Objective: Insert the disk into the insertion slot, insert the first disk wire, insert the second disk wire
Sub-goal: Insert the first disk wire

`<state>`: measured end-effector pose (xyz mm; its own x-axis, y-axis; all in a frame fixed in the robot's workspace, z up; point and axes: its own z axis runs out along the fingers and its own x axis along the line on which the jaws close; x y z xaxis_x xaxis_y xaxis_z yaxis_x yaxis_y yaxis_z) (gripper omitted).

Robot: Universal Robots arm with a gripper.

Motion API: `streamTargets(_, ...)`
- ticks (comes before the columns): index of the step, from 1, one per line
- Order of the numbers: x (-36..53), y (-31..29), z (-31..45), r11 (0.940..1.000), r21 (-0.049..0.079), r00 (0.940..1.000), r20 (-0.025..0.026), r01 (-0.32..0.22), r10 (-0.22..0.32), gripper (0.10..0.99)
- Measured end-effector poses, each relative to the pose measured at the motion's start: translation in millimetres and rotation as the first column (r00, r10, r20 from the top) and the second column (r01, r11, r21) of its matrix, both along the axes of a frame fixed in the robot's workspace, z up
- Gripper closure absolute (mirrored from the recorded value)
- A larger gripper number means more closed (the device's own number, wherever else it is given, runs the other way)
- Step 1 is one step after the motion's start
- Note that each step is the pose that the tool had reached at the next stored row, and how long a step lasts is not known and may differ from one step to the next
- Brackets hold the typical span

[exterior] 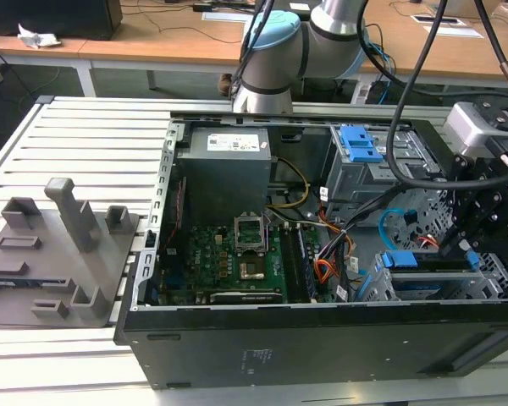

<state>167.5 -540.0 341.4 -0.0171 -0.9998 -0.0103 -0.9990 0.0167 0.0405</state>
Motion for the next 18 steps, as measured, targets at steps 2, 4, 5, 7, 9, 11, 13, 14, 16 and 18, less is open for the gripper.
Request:
streamTargets(2,0.3,0.0,-1.2,1.0000,0.003,1.0000,0.0000,0.000,0.000,0.910)
streamTargets(4,0.6,0.1,-2.0,1.0000,0.005,1.0000,0.0000,0.000,0.000,0.910)
streamTargets(5,1.3,0.1,-2.6,1.0000,0.006,1.0000,-0.0001,0.000,0.000,0.910)
streamTargets(7,1.7,0.0,-2.3,1.0000,0.005,1.0000,-0.0001,0.000,0.000,0.910)
streamTargets(9,1.8,0.0,-2.6,1.0000,0.005,1.0000,-0.0001,0.000,0.000,0.910)
streamTargets(11,1.8,-0.1,-3.8,1.0000,0.005,1.0000,-0.0001,0.000,0.000,0.910)
streamTargets(13,1.9,-1.0,-4.7,1.0000,0.005,1.0000,-0.0001,0.000,0.000,0.910)
streamTargets(14,2.0,-1.2,-4.9,1.0000,0.005,1.0000,-0.0001,0.000,0.000,0.910)
streamTargets(16,2.5,-1.3,-5.6,1.0000,0.005,1.0000,-0.0001,0.000,0.000,0.910)
streamTargets(18,2.5,-1.3,-6.0,1.0000,0.005,1.0000,-0.0001,0.000,0.000,0.910)
